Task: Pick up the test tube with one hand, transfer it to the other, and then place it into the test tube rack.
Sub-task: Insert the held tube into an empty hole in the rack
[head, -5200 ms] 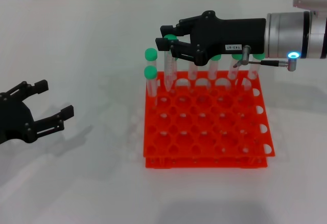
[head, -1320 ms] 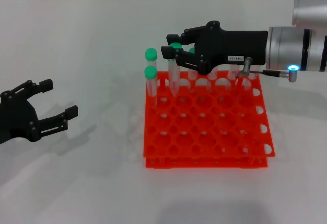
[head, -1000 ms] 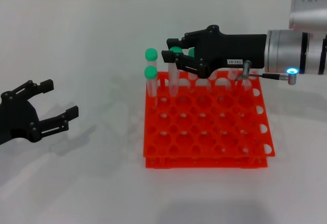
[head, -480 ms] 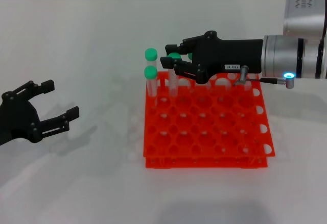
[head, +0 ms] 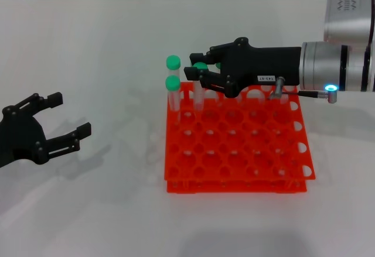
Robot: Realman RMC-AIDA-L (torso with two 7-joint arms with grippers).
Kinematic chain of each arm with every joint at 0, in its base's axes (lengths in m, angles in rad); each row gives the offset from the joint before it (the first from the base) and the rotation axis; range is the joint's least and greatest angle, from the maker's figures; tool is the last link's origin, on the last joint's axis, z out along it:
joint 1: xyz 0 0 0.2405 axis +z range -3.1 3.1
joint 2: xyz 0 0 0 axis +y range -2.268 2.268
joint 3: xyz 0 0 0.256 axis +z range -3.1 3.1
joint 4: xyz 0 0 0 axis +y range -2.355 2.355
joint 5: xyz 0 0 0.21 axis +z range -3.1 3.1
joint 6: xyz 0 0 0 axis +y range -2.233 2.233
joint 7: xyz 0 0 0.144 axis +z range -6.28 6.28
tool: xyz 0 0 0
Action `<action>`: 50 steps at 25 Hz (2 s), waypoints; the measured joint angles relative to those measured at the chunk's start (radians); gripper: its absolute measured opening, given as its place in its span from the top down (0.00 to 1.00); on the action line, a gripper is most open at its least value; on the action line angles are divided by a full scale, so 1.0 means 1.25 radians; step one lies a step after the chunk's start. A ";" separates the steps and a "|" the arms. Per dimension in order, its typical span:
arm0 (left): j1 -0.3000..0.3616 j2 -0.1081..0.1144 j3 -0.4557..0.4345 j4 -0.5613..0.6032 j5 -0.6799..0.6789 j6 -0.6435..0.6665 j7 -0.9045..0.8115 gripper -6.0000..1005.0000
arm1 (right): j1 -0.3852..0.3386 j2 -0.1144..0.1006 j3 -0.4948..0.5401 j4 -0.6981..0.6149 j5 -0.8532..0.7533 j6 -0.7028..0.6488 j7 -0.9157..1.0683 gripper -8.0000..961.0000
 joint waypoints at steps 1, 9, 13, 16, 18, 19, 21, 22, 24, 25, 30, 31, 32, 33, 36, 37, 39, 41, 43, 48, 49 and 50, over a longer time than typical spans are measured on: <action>0.000 0.000 0.000 0.000 0.000 0.000 0.000 0.11 | 0.000 0.000 0.000 0.000 0.000 0.000 0.000 0.73; 0.000 0.000 0.000 -0.002 0.000 0.000 0.001 0.11 | 0.004 0.000 -0.014 0.000 0.000 0.011 0.000 0.73; -0.001 0.001 -0.001 -0.006 0.000 0.000 0.001 0.11 | 0.005 0.000 -0.022 -0.003 0.000 0.013 0.000 0.73; -0.002 0.001 -0.002 -0.006 0.000 0.000 0.001 0.11 | 0.005 0.000 -0.027 -0.006 0.000 0.017 0.001 0.73; -0.005 0.001 -0.002 -0.006 0.000 0.000 0.001 0.11 | 0.006 0.000 -0.028 -0.006 0.000 0.018 0.001 0.73; -0.005 0.001 -0.002 -0.006 0.000 0.000 0.001 0.11 | 0.006 0.000 -0.028 -0.006 0.000 0.018 0.001 0.73; -0.006 0.001 -0.002 -0.006 0.000 0.000 0.001 0.11 | 0.008 0.000 -0.028 -0.006 0.000 0.018 0.001 0.73; -0.007 0.001 -0.003 -0.006 0.000 0.000 0.001 0.11 | 0.010 0.000 -0.028 -0.004 0.000 0.019 0.001 0.73; -0.007 0.001 -0.003 -0.006 0.000 0.000 0.001 0.11 | 0.012 0.000 -0.028 -0.002 0.000 0.019 0.001 0.73; -0.008 0.001 -0.003 -0.006 0.000 0.000 0.001 0.11 | 0.012 0.000 -0.028 -0.002 0.000 0.019 0.000 0.73; -0.009 0.001 -0.004 -0.006 0.000 0.000 0.001 0.11 | 0.013 0.000 -0.031 -0.004 0.000 0.024 0.000 0.73; -0.009 0.001 -0.004 -0.006 0.000 0.000 0.001 0.11 | 0.013 0.000 -0.031 -0.005 0.000 0.026 0.000 0.73; -0.009 0.001 -0.004 -0.006 0.000 0.000 0.001 0.11 | 0.013 0.000 -0.031 -0.005 0.000 0.026 0.000 0.73; -0.009 0.001 -0.004 -0.006 0.000 0.000 0.001 0.11 | 0.013 0.000 -0.031 -0.006 0.000 0.027 0.000 0.73; -0.009 0.001 -0.004 -0.006 0.000 0.000 0.001 0.11 | 0.013 0.000 -0.031 -0.007 0.000 0.027 0.000 0.71; -0.009 0.001 -0.004 -0.006 0.000 0.000 0.001 0.11 | 0.013 0.000 -0.031 -0.007 0.000 0.027 0.000 0.69; -0.009 0.001 -0.005 -0.006 0.000 0.000 0.001 0.11 | 0.013 0.000 -0.031 -0.007 0.000 0.027 0.000 0.66; -0.009 0.001 -0.005 -0.006 0.000 0.000 0.001 0.11 | 0.013 0.000 -0.030 -0.008 0.000 0.027 0.000 0.64; -0.009 0.001 -0.005 -0.006 0.000 0.000 0.001 0.11 | 0.011 0.000 -0.030 -0.009 0.001 0.025 0.000 0.64; -0.009 0.001 -0.005 -0.006 0.000 0.000 0.001 0.11 | -0.008 -0.003 -0.030 -0.031 0.009 -0.005 0.000 0.61; -0.009 0.001 -0.006 -0.006 0.000 0.000 0.001 0.11 | -0.018 -0.005 -0.029 -0.043 0.009 -0.019 0.000 0.61; -0.009 0.002 -0.014 -0.006 0.000 0.001 -0.003 0.11 | -0.043 -0.008 -0.026 -0.072 0.009 -0.040 -0.004 0.60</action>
